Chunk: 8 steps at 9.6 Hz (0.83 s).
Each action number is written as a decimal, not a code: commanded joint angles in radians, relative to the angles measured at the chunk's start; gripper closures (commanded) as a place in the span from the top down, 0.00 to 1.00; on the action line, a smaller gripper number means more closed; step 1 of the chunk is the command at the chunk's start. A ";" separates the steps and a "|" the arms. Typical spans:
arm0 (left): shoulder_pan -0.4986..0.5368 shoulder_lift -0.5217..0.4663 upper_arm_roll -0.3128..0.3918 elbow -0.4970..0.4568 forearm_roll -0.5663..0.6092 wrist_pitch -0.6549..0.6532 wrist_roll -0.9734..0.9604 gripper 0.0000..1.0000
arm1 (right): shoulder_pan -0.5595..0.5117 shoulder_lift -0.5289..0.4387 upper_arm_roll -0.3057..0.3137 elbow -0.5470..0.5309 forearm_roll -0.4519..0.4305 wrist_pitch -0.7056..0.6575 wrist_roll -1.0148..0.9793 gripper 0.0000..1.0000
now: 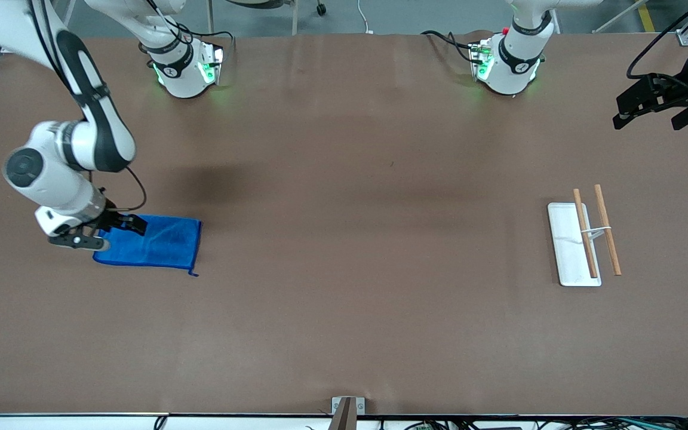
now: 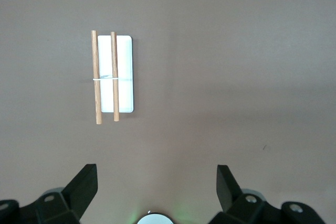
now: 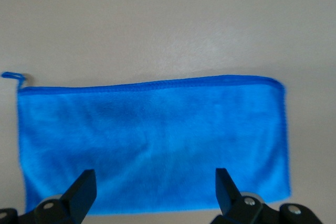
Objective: Right arm passes towel to left arm to hang
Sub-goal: 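Reach the right gripper down to the blue towel's edge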
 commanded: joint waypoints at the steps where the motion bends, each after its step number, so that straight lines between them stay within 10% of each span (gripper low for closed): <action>1: -0.003 0.005 0.001 -0.040 0.010 0.046 0.014 1.00 | 0.001 0.063 -0.003 -0.004 -0.032 0.068 -0.020 1.00; 4: -0.002 0.005 0.000 -0.054 0.010 0.073 0.014 1.00 | -0.008 0.114 -0.007 -0.007 -0.069 0.139 -0.026 1.00; 6: -0.003 0.003 -0.002 -0.057 0.010 0.072 0.014 1.00 | -0.008 0.120 -0.007 -0.007 -0.070 0.139 -0.025 0.75; 8: -0.003 0.005 0.000 -0.063 0.010 0.070 0.014 1.00 | -0.010 0.143 -0.007 -0.004 -0.070 0.150 -0.023 0.71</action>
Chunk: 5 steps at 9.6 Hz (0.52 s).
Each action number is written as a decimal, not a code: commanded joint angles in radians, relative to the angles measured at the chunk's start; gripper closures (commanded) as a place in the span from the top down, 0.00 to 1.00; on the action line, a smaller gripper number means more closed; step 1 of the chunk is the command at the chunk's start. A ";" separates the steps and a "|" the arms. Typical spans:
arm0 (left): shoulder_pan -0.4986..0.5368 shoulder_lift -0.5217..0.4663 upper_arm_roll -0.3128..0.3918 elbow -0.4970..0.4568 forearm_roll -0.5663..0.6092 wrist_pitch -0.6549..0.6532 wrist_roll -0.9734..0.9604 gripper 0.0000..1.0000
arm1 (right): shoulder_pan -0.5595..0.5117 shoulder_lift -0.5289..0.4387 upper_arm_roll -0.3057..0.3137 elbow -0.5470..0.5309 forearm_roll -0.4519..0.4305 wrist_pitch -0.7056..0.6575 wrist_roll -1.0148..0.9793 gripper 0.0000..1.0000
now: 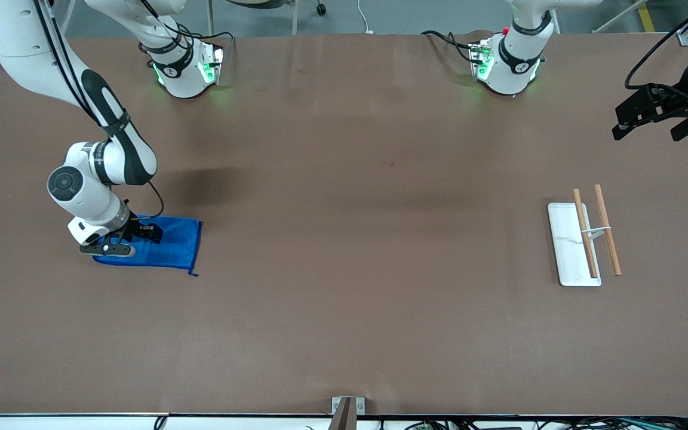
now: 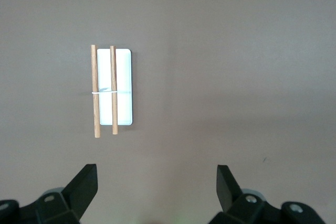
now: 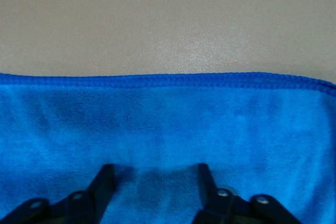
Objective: Right arm passes towel to left arm to hang
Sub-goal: 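Reach the right gripper down to the blue towel's edge, then close the right gripper on the towel edge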
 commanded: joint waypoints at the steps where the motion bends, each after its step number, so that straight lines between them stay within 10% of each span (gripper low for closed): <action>1: -0.003 0.002 0.001 -0.040 0.010 0.010 0.013 1.00 | -0.009 0.025 0.002 -0.002 -0.012 0.026 -0.006 0.68; 3: -0.003 0.002 0.001 -0.040 0.010 0.008 0.013 1.00 | -0.007 0.024 0.004 0.000 -0.012 0.015 0.005 0.07; 5: -0.003 0.002 0.001 -0.039 0.010 0.008 0.013 1.00 | -0.001 0.012 0.005 0.012 -0.009 -0.043 0.026 0.00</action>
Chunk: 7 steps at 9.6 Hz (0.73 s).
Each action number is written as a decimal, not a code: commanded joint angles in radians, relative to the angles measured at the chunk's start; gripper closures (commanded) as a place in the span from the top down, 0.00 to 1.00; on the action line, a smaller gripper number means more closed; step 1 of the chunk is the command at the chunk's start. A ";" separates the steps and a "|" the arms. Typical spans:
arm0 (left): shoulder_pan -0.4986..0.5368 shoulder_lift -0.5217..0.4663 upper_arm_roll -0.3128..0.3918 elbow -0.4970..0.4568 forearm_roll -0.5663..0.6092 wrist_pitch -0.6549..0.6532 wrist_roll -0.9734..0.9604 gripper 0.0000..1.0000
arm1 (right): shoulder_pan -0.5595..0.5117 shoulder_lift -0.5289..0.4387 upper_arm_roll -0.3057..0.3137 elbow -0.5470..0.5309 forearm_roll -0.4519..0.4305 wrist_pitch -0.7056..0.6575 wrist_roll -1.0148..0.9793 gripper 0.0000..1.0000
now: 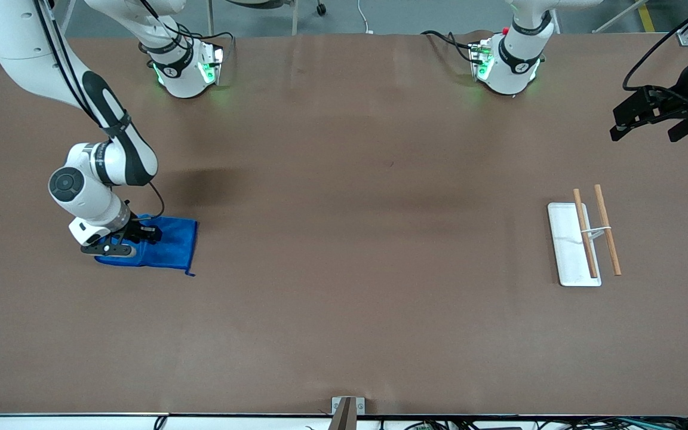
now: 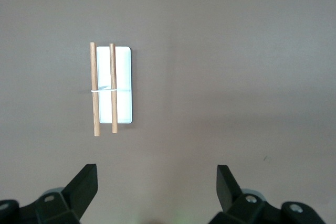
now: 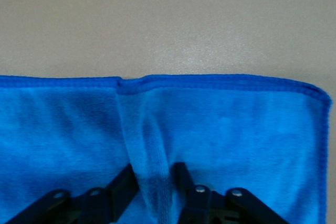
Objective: Right arm passes towel to left arm to hang
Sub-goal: 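Close the right gripper on the towel edge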
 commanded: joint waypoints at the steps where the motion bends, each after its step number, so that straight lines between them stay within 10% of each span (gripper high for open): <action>1: -0.003 0.002 0.001 -0.031 0.010 0.007 0.013 1.00 | 0.002 -0.003 0.013 0.023 -0.009 -0.107 0.027 0.00; 7: -0.003 0.012 0.001 -0.028 0.007 0.004 0.002 1.00 | 0.009 -0.092 0.175 0.201 0.005 -0.495 0.190 0.00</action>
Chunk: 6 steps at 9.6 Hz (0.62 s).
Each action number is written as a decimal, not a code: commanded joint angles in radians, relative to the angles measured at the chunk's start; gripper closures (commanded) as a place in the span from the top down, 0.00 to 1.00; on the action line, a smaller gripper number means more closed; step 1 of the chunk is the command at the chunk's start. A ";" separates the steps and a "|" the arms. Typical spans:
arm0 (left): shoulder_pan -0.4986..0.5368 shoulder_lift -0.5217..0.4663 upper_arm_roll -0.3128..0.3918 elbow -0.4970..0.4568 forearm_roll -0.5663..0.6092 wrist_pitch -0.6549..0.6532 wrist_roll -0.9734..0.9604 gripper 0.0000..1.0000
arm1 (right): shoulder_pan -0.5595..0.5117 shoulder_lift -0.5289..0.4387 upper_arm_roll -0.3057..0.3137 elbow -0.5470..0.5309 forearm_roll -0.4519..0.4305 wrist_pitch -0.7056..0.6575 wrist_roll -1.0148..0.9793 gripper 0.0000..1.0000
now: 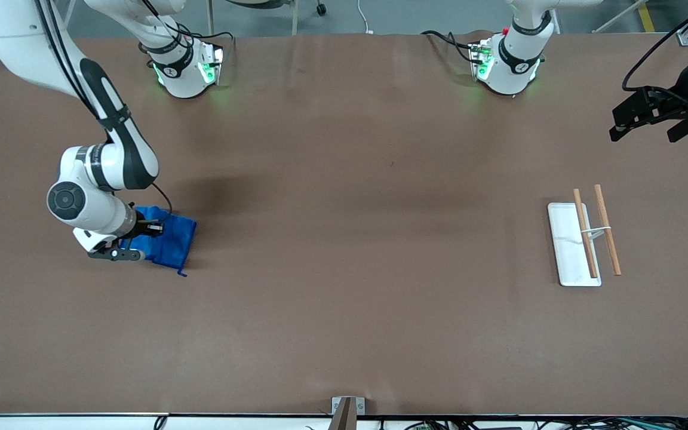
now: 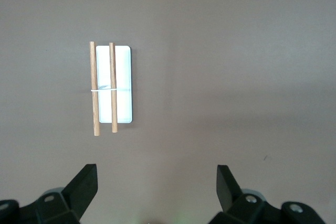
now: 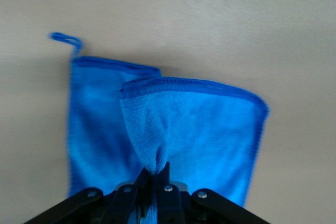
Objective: Right arm passes towel to left arm to hang
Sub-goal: 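Close the right gripper on the towel edge, then lift the towel with the right gripper toward the table middle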
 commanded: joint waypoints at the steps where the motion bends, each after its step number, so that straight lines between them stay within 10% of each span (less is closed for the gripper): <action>1: -0.003 0.010 0.000 -0.026 0.000 0.004 0.002 1.00 | -0.006 -0.037 0.082 0.066 0.045 -0.101 0.060 0.00; 4: -0.003 0.015 0.000 -0.027 -0.006 0.004 0.014 1.00 | -0.005 -0.038 0.209 0.219 0.149 -0.233 0.123 0.00; 6: -0.003 0.013 -0.002 -0.029 -0.006 0.004 0.022 1.00 | -0.003 -0.038 0.310 0.287 0.383 -0.218 0.125 0.00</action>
